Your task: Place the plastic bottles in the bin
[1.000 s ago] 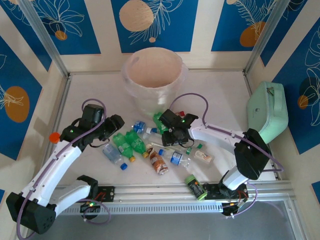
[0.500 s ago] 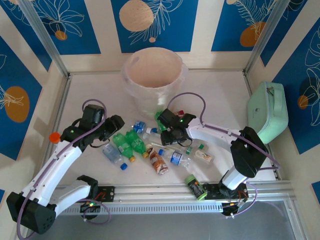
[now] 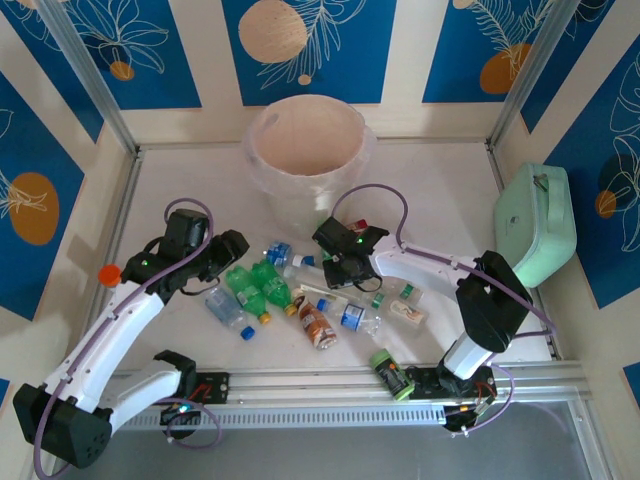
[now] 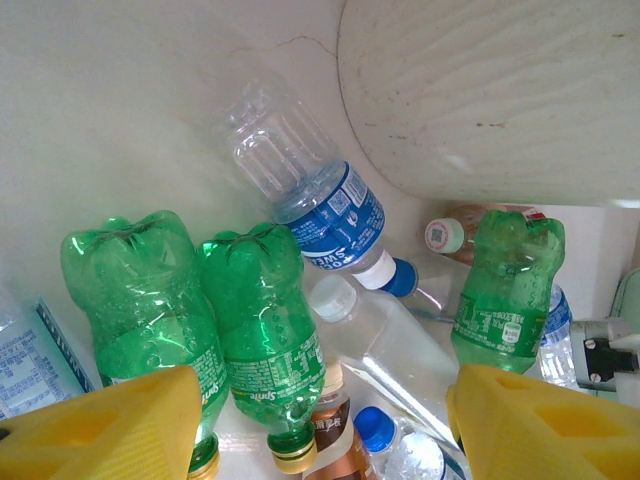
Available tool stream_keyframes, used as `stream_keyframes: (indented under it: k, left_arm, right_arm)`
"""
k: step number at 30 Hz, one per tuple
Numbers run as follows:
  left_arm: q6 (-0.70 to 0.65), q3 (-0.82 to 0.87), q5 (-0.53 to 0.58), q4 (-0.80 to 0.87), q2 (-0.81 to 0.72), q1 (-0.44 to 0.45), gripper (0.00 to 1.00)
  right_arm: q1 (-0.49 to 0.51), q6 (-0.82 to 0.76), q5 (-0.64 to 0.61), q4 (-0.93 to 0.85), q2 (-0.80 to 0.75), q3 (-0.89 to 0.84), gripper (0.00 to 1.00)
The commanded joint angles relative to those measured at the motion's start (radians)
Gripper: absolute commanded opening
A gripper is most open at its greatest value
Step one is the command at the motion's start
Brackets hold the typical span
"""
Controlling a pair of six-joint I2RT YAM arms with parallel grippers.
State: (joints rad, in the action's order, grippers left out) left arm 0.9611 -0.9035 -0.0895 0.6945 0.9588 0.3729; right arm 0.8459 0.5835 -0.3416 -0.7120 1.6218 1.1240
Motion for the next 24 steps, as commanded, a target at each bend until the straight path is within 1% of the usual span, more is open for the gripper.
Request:
stream_keyframes:
  k: [1, 3, 8, 13, 17, 19, 21, 24]
  left_arm:
    - [-0.005, 0.012, -0.01, -0.013, 0.008, -0.013, 0.67]
    - [-0.007, 0.012, -0.006, -0.013, 0.009, -0.013, 0.67]
    - [-0.01, -0.001, 0.022, -0.01, 0.003, -0.012, 0.68]
    - [0.001, -0.006, 0.085, -0.007, -0.027, -0.014, 0.68]
    - [-0.011, -0.017, 0.083, -0.02, -0.013, -0.013, 0.68]
    - [-0.013, -0.023, 0.08, -0.017, -0.002, -0.013, 0.68]
    - [-0.011, -0.022, 0.079, -0.022, 0.001, -0.014, 0.68]
    - [-0.007, -0.02, 0.08, -0.025, -0.001, -0.014, 0.68]
  right_arm:
    - [0.019, 0.004, -0.028, -0.038, -0.013, 0.03, 0.26]
    - [0.039, 0.006, -0.045, -0.068, -0.029, 0.044, 0.22]
    - [0.114, 0.006, -0.056, -0.154, -0.105, 0.082, 0.18]
    - [0.221, -0.016, -0.005, -0.236, -0.2, 0.14, 0.16]
    - [0.312, -0.061, 0.036, -0.263, -0.269, 0.222, 0.16]
    - [0.331, -0.084, 0.065, -0.268, -0.284, 0.283, 0.16]
    - [0.333, -0.105, 0.065, -0.268, -0.289, 0.357, 0.16]
    - [0.295, -0.135, 0.06, -0.252, -0.279, 0.473, 0.16]
